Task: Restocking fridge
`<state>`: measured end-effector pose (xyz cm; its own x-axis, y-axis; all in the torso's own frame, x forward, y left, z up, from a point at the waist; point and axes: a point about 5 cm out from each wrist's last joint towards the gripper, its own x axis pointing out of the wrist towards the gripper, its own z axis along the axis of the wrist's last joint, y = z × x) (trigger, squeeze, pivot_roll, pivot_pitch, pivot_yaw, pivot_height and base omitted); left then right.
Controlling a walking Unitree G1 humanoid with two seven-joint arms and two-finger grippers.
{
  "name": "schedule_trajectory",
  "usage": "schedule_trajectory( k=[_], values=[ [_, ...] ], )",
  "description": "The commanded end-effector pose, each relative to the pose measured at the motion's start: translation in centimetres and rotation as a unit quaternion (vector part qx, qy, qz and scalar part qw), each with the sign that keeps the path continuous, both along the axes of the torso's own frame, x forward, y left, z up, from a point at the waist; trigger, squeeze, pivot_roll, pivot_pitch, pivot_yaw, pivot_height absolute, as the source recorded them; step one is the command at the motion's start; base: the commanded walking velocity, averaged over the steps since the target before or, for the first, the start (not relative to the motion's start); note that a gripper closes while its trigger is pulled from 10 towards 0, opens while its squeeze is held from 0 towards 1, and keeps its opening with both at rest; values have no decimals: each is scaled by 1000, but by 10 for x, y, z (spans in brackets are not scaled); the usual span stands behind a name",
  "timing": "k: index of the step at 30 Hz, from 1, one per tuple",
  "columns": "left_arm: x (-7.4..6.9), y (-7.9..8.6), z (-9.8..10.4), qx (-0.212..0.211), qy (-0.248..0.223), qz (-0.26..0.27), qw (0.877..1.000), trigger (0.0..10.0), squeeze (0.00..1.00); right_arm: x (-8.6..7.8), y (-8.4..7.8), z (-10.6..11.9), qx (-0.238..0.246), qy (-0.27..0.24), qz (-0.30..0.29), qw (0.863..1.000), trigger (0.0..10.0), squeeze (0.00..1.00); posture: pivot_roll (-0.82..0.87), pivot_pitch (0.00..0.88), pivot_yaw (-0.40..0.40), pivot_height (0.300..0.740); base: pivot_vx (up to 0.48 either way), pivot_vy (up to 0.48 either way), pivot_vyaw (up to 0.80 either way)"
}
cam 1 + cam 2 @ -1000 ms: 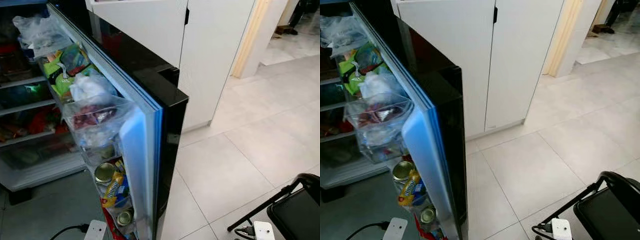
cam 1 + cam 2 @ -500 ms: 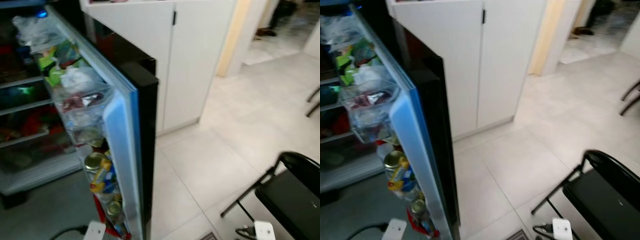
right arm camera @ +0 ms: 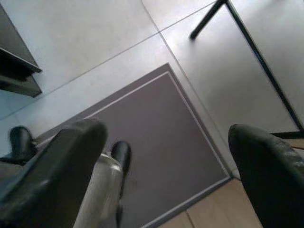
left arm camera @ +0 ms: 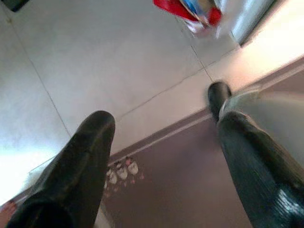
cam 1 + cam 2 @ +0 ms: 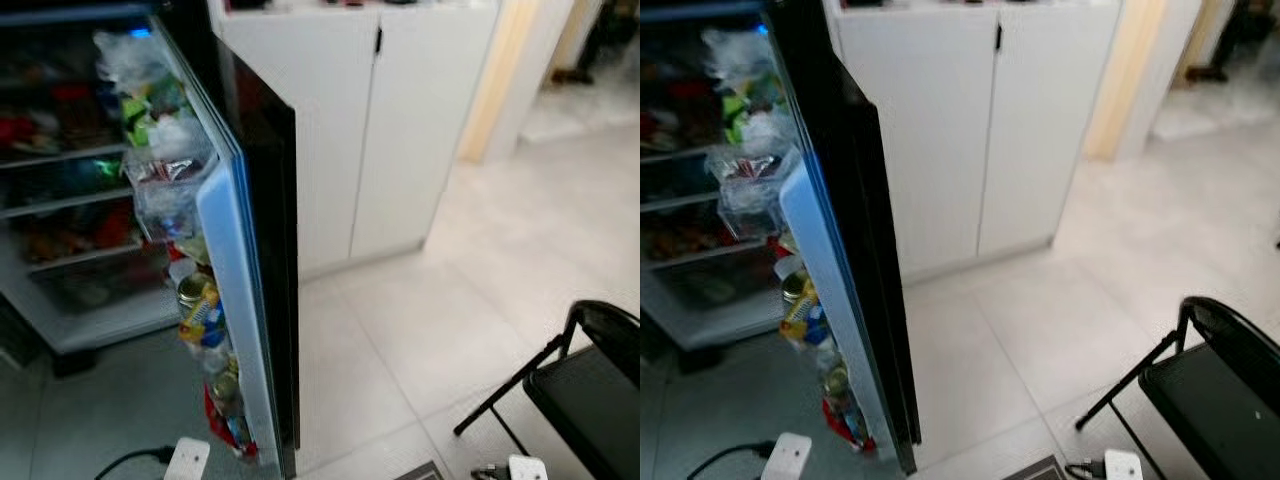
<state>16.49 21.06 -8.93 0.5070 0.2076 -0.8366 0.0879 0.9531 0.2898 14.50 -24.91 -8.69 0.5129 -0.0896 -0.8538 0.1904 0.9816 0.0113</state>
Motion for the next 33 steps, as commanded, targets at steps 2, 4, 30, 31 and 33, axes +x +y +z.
schedule_trajectory(
  k=[2,4,30,31,33],
  values=[
    [5,0,3,-21,-17,-3,1000,10000,0,2,1,0,1,-3,3,1000,10000,0,-1,0,-47,740,0,0,0],
    [6,-1,3,-31,-23,-3,999,10000,0,2,1,0,1,-3,3,1000,10000,0,1,0,-48,740,0,0,0],
    [22,-14,11,-17,2,-263,965,10000,0,3,6,0,9,0,12,1000,10000,0,13,0,-48,740,0,0,0],
    [22,-13,11,-17,-1,-255,967,10000,0,3,6,0,9,0,12,1000,10000,0,13,0,-48,740,0,0,0],
    [22,-12,11,-10,-4,-253,967,10000,0,3,6,0,9,0,13,1000,10000,0,11,0,-48,740,0,0,0]
  ],
)
